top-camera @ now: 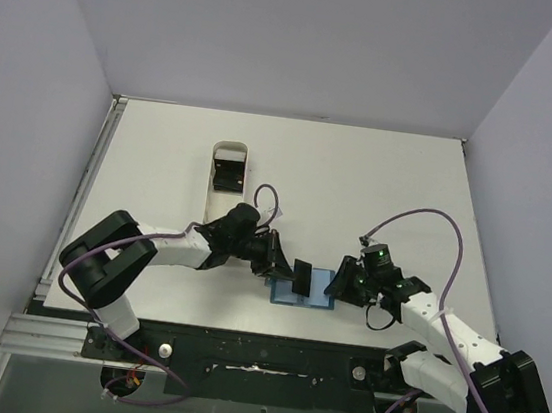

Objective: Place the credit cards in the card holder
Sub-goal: Insert the credit card into the card holder.

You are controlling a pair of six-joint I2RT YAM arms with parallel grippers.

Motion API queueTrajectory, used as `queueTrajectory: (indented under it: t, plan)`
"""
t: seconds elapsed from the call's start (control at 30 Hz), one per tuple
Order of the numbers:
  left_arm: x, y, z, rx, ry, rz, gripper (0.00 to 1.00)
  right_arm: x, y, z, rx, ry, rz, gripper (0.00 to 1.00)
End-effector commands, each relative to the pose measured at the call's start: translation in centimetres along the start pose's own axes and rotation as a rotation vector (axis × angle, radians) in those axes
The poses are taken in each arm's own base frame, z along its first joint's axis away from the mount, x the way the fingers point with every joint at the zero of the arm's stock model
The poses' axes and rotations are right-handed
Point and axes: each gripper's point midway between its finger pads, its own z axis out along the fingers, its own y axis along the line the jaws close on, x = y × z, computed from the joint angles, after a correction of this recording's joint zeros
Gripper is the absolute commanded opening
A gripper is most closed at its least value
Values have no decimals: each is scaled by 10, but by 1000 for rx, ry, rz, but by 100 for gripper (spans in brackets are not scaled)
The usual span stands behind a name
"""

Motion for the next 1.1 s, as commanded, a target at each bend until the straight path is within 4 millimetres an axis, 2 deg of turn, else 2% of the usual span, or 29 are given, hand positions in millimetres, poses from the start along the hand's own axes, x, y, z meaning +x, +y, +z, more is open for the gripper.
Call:
queueTrajectory:
  t: [0.0, 0.1, 0.23, 0.33, 0.53, 0.87, 1.07]
  plan:
    - [-11, -14, 3, 22, -30, 63, 0, -21, 4, -12, 33, -71, -28, 35]
    - [-10, -12, 5, 18, -21, 59, 0, -28, 9, -18, 33, -84, -45, 33]
    - [-12, -13, 7, 13, -21, 61, 0, -37, 23, -22, -15, -102, -55, 25]
    - [-11, -11, 8, 1, -19, 64, 0, -40, 31, -20, -53, -108, -55, 19]
    - [-8, -3, 11, -12, -8, 53, 0, -42, 34, -9, -67, -93, -62, 13]
    - [0, 4, 17, -34, 29, 50, 0, -25, 14, 11, -18, -39, -37, 12]
    - [4, 15, 20, -67, 33, 30, 0, -20, 9, 13, -6, -34, -29, 13]
